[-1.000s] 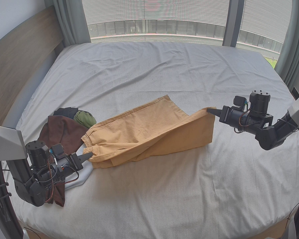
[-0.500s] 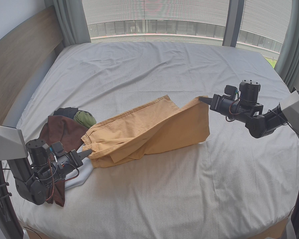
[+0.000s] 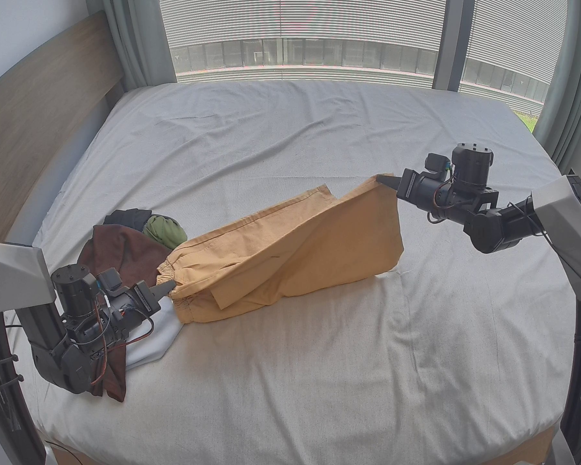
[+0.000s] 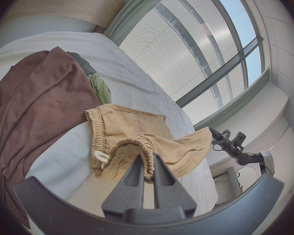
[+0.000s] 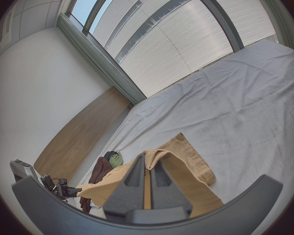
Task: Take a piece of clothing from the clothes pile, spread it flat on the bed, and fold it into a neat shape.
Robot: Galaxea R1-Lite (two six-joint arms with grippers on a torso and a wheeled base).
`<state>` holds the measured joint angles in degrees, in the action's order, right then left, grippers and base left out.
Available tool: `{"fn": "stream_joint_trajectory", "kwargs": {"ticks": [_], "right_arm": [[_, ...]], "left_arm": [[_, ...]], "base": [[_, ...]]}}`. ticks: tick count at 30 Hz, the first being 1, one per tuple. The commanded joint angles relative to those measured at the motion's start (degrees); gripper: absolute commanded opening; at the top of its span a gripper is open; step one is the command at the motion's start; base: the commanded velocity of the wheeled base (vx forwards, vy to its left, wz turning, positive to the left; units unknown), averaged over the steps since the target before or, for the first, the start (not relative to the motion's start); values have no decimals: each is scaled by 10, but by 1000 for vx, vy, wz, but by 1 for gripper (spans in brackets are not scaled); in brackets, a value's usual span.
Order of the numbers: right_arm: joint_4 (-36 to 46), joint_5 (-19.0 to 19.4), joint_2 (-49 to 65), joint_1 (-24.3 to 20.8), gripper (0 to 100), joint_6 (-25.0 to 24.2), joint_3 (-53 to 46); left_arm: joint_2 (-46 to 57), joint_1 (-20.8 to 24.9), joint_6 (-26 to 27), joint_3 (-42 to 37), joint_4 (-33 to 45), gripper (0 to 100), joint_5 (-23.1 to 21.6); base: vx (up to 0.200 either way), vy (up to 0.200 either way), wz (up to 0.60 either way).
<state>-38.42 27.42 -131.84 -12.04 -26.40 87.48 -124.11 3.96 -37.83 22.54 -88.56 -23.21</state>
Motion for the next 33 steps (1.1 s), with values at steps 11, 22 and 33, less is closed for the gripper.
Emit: {"fn": "stream_joint_trajectory", "kwargs": {"ticks": [11, 22, 33], "right_arm": [[63, -3, -35, -9, 0, -1, 119], [66, -14, -76, -11, 0, -1, 168], [65, -32, -125, -23, 0, -2, 224]], "left_arm": [[-2, 1, -10, 4, 0, 0, 16], [-14, -2, -10, 15, 0, 0, 26], [-30, -2, -11, 29, 0, 0, 57]], "base": [[0, 0, 0], [0, 0, 0], [0, 0, 0]]}}
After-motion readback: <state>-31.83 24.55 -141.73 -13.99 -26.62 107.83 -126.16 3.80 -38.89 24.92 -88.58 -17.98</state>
